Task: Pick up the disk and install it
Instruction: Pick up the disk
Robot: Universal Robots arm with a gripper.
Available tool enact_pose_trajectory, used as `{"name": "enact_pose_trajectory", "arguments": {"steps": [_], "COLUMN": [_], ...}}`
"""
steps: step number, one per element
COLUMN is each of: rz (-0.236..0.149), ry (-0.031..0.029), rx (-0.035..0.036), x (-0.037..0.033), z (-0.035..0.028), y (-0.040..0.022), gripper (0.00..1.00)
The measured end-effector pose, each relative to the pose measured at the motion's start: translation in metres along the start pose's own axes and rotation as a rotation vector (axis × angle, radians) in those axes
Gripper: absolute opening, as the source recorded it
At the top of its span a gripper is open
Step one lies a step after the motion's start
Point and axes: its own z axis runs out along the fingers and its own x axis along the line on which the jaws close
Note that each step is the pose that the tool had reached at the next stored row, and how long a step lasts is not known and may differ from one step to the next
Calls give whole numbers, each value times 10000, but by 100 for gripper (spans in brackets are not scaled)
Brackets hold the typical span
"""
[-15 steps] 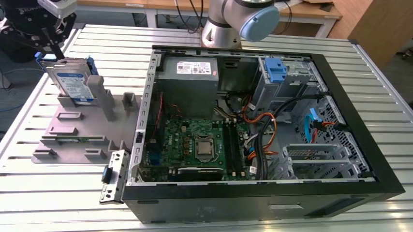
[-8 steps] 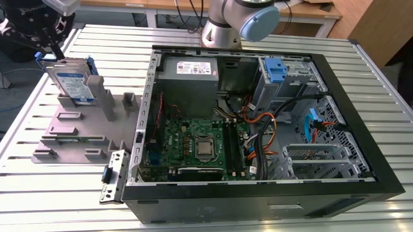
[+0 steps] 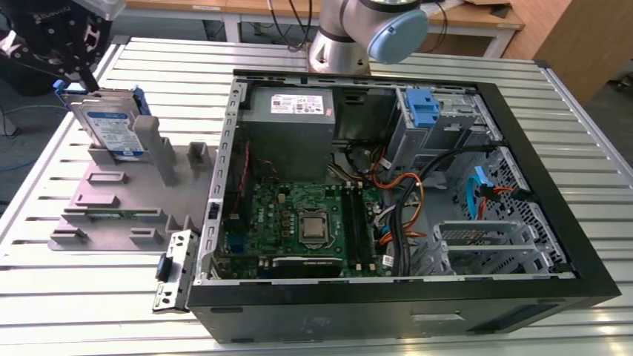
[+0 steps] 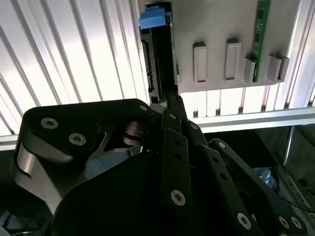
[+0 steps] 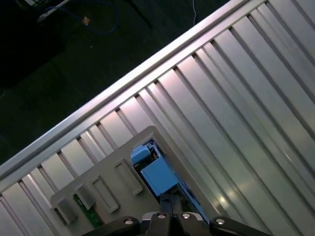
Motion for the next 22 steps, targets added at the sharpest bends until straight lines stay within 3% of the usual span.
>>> {"name": "enact_pose_trajectory", "arguments": {"steps": [13,22], "rz": [-2353,-2597], "ry": [95,65], "rx": [-22,-44], "x": [0,-1], "z": [11,-25], "y": [0,1], "gripper": [11,11]}}
